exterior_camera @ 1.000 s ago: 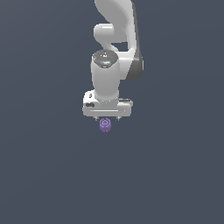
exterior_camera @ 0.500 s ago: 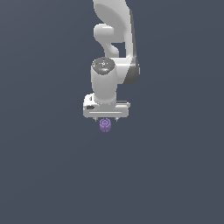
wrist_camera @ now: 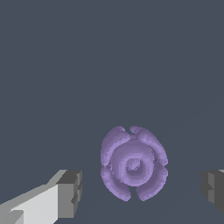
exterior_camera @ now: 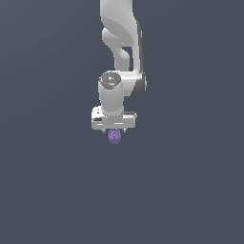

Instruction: Pick up the object and move it to a goal position.

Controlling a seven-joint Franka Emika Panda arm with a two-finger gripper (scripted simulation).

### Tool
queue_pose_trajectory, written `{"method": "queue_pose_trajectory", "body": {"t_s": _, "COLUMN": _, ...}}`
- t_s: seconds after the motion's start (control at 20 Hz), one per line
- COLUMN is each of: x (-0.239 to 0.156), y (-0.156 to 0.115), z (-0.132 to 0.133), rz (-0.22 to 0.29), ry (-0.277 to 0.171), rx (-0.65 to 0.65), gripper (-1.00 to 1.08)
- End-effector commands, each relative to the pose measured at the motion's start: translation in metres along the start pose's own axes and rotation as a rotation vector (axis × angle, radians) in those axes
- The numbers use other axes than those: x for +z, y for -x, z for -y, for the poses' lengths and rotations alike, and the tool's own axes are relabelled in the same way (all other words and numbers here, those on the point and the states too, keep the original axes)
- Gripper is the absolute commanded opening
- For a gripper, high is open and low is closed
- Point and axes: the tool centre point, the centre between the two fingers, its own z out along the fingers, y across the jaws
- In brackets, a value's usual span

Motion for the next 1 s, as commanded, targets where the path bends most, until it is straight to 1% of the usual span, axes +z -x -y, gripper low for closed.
{"method": "queue_pose_trajectory", "body": {"t_s": 0.0, "x": 0.005, "y": 0.004, "z": -0.001, "rz": -0.001, "ry": -0.001, "rx": -0.006, "gripper": 1.0}}
{"method": "queue_pose_trajectory", "body": {"t_s": 0.4, "x": 0.012, "y": 0.005, "z": -0.001, "rz": 0.0, "ry": -0.001, "rx": -0.007, "gripper": 1.0}}
{"method": "queue_pose_trajectory", "body": {"t_s": 0.8, "x": 0.047, "y": 0.007, "z": -0.001, "rz": -0.001, "ry": -0.001, "rx": -0.008, "gripper": 1.0}}
{"method": "queue_pose_trajectory", "body": {"t_s": 0.95, "x": 0.055, "y": 0.006, "z": -0.001, "rz": -0.001, "ry": -0.001, "rx": -0.009, "gripper": 1.0}}
